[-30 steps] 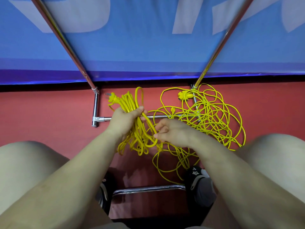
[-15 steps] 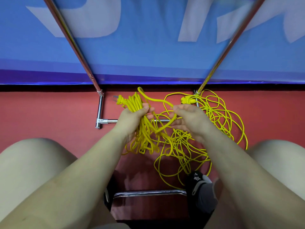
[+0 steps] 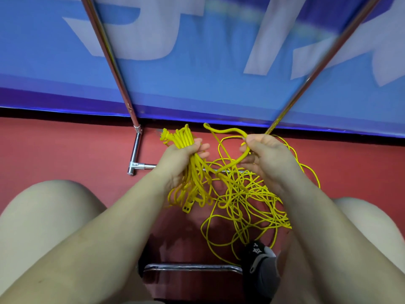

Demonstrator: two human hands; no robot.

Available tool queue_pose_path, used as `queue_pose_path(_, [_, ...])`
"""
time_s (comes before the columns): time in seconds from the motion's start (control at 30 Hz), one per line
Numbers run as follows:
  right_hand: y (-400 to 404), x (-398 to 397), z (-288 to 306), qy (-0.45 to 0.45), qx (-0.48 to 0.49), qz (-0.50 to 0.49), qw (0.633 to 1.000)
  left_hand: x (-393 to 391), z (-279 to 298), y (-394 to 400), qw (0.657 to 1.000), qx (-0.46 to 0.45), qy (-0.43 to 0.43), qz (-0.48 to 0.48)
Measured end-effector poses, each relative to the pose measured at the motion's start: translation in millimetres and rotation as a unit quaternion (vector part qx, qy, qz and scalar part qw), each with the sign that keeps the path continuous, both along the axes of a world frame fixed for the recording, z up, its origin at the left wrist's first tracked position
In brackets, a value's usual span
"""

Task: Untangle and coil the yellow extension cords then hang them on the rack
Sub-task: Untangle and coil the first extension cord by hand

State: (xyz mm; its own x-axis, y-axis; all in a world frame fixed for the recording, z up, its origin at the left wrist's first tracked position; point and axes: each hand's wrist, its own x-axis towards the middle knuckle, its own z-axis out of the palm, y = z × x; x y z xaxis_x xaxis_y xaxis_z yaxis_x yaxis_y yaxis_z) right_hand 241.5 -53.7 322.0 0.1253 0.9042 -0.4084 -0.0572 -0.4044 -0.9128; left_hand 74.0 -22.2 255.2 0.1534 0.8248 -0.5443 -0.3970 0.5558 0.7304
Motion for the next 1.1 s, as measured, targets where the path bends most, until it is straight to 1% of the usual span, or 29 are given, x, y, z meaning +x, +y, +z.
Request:
queue_pose_path(0.1, [-2, -1, 5, -0.048, 0.026, 0.052, 0.997, -1, 4, 0, 0.999, -0.018, -0.027, -0.011])
queue_pose_path(0.2, [-7, 2, 1, -0.115, 0.042, 0.123, 0.985, 0, 9, -1, 0.997, -0.032, -0.066, -0.015])
queue_pose_path(0.27, [-10, 7, -10, -0.123, 0.037, 0.151, 0.98, 0, 12, 0, 0.996, -0.034, -0.086, -0.003])
queue_pose_path(0.37, [-14, 9, -23, -0.094, 0.028, 0.184, 0.978, -1, 13, 2, 0.993, -0.046, -0.109, 0.025])
queue_pose_path(0.47, [-14, 6, -32, -0.13, 0.04, 0.237, 0.962, -2, 13, 3, 0.992, -0.052, -0.103, 0.045])
queue_pose_path(0.57, [-11, 6, -44, -0.179, 0.048, 0.263, 0.947, -1, 15, 5, 0.989, -0.047, -0.12, 0.066])
queue_pose_path(0.67, [-5, 9, -49, -0.214, 0.037, 0.303, 0.928, -2, 17, 9, 0.987, -0.036, -0.121, 0.099])
queue_pose_path(0.73, [-1, 10, -49, -0.212, 0.021, 0.314, 0.925, -4, 19, 11, 0.983, -0.039, -0.131, 0.123])
queue_pose_path(0.87, [3, 11, -50, -0.133, -0.051, 0.307, 0.941, -12, 22, 16, 0.972, -0.055, -0.151, 0.17])
queue_pose_path(0.9, [4, 12, -51, -0.137, -0.055, 0.315, 0.937, -15, 23, 17, 0.969, -0.053, -0.155, 0.183])
queue_pose_path(0.97, [4, 16, -54, -0.195, -0.053, 0.343, 0.917, -20, 25, 20, 0.964, -0.045, -0.167, 0.204])
queue_pose_path(1.1, [1, 32, -69, -0.342, -0.071, 0.399, 0.848, -28, 31, 23, 0.958, -0.023, -0.166, 0.231])
